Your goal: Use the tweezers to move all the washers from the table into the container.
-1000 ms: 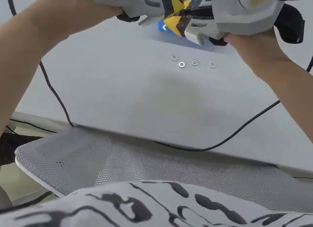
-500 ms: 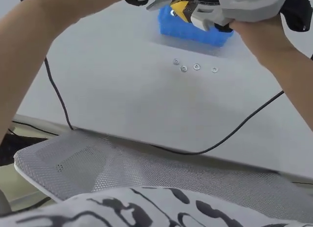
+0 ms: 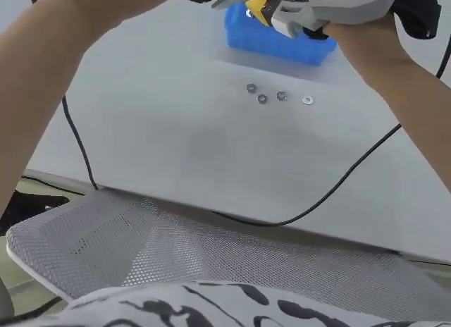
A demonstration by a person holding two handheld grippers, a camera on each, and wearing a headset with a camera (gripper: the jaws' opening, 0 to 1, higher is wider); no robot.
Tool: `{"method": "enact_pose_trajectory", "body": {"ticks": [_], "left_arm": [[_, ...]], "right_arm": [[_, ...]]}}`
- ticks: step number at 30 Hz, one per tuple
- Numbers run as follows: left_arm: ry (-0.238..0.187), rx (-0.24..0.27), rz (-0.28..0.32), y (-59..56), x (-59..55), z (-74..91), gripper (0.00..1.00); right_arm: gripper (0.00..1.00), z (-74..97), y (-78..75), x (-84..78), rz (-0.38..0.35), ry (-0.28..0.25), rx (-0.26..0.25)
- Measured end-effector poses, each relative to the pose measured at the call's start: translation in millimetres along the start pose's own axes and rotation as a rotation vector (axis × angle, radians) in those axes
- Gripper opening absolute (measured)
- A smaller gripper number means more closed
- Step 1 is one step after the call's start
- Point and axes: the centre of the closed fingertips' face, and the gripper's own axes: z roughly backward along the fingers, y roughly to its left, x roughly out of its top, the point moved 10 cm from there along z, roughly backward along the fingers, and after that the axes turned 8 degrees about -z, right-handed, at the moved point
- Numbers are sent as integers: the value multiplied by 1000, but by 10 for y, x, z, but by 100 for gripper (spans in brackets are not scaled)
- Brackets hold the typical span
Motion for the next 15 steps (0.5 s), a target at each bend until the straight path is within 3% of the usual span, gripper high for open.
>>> {"method": "enact_pose_trajectory", "body": {"ticks": [8, 15], "left_arm": [[37, -1, 8, 30, -85, -120, 0], [50, -9, 32, 73, -234, -223, 0]], "right_arm": [[4, -104, -63, -58, -6, 23, 16], [4, -193, -67, -111, -5, 48, 19]]}}
